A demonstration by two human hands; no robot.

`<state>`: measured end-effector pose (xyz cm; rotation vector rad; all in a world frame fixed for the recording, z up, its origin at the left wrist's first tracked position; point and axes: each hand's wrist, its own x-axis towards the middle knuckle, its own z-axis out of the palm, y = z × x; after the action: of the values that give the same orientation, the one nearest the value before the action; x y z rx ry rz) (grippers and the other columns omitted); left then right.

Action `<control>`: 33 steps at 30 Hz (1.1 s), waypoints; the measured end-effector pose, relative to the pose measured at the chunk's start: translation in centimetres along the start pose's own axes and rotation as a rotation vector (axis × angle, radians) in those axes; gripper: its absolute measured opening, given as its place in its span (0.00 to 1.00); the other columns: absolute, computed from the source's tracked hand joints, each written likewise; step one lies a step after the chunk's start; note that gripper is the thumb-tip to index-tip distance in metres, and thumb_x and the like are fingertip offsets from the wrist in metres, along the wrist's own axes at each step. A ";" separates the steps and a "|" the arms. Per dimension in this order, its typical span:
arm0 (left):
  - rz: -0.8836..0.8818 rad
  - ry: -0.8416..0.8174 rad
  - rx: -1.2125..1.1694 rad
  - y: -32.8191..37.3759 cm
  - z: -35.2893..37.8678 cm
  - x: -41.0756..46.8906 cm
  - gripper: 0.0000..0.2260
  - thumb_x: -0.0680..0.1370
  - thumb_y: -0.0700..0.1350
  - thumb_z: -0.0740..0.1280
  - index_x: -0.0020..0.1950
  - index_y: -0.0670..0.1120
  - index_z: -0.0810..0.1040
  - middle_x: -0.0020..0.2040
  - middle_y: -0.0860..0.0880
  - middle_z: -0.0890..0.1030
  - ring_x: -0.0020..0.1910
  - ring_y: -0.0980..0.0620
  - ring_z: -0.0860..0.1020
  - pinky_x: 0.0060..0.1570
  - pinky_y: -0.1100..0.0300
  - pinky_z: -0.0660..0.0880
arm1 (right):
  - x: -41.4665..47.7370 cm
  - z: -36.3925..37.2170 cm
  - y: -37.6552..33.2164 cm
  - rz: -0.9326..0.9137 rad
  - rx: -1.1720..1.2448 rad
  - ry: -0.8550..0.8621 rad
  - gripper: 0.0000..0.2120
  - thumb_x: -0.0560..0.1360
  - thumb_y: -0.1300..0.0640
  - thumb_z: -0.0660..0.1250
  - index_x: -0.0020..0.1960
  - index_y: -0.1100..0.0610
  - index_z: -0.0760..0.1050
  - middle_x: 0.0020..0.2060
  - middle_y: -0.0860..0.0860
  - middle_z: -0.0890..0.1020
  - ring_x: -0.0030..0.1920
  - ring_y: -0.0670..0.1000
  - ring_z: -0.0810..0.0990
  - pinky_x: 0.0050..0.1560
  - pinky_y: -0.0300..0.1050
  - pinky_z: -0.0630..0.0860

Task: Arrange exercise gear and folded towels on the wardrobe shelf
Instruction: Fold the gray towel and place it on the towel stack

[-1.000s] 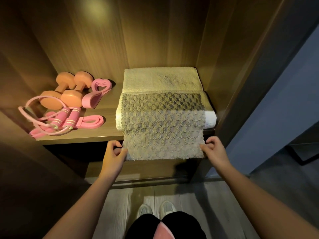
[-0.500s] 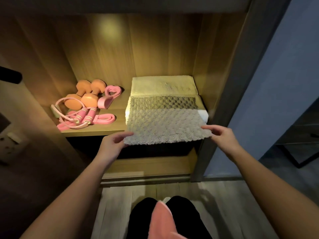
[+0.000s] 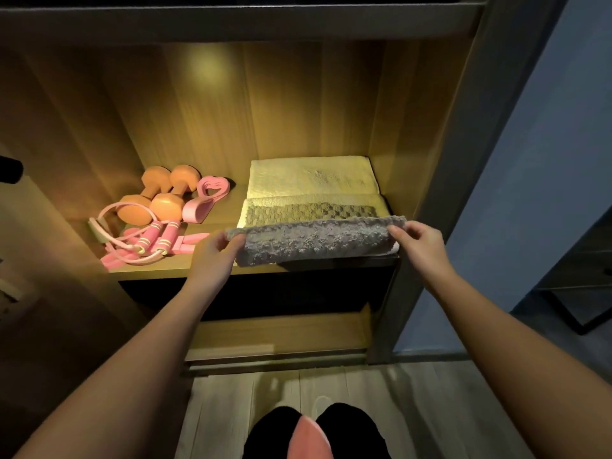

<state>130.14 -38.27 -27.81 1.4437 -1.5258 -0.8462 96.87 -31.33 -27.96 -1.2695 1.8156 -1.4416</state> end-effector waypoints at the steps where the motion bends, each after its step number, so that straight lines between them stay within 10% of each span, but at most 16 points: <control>1: -0.004 0.001 -0.003 0.2 0.4 1.0 0.13 0.80 0.49 0.63 0.46 0.40 0.77 0.46 0.44 0.82 0.45 0.49 0.78 0.42 0.57 0.71 | 1.0 0.4 0.0 0.008 0.000 0.008 0.16 0.77 0.57 0.68 0.32 0.55 0.71 0.24 0.43 0.71 0.28 0.40 0.69 0.31 0.31 0.64; 5: 0.024 0.069 0.083 0.8 2.2 5.5 0.15 0.80 0.50 0.62 0.44 0.38 0.75 0.41 0.43 0.79 0.40 0.48 0.74 0.38 0.53 0.69 | 5.1 2.4 -0.3 0.093 -0.019 0.004 0.14 0.79 0.55 0.64 0.39 0.63 0.73 0.32 0.54 0.71 0.35 0.50 0.70 0.39 0.45 0.65; 22: -0.079 -0.058 0.820 0.0 6.5 14.1 0.10 0.82 0.49 0.59 0.53 0.43 0.74 0.46 0.43 0.78 0.46 0.41 0.78 0.45 0.50 0.77 | 13.6 7.6 2.1 0.228 -0.914 -0.068 0.11 0.80 0.53 0.58 0.53 0.59 0.73 0.45 0.57 0.79 0.44 0.59 0.78 0.39 0.45 0.71; 26: 0.011 -0.143 0.780 -0.4 5.9 14.4 0.11 0.81 0.48 0.62 0.58 0.42 0.72 0.57 0.42 0.71 0.52 0.40 0.76 0.52 0.45 0.76 | 14.3 7.7 2.0 0.206 -0.871 -0.114 0.10 0.80 0.50 0.57 0.46 0.56 0.69 0.37 0.54 0.74 0.37 0.55 0.73 0.35 0.43 0.66; 33: -0.004 -0.236 0.518 -1.6 5.1 15.8 0.13 0.77 0.45 0.69 0.56 0.44 0.67 0.46 0.45 0.76 0.44 0.46 0.76 0.43 0.51 0.76 | 14.9 6.9 1.8 0.197 -0.577 -0.242 0.16 0.79 0.58 0.64 0.35 0.54 0.62 0.29 0.50 0.64 0.30 0.50 0.62 0.32 0.44 0.59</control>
<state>126.55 -54.51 -29.31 1.7561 -2.0257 -0.6660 95.23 -47.72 -29.45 -1.3985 2.1870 -0.6388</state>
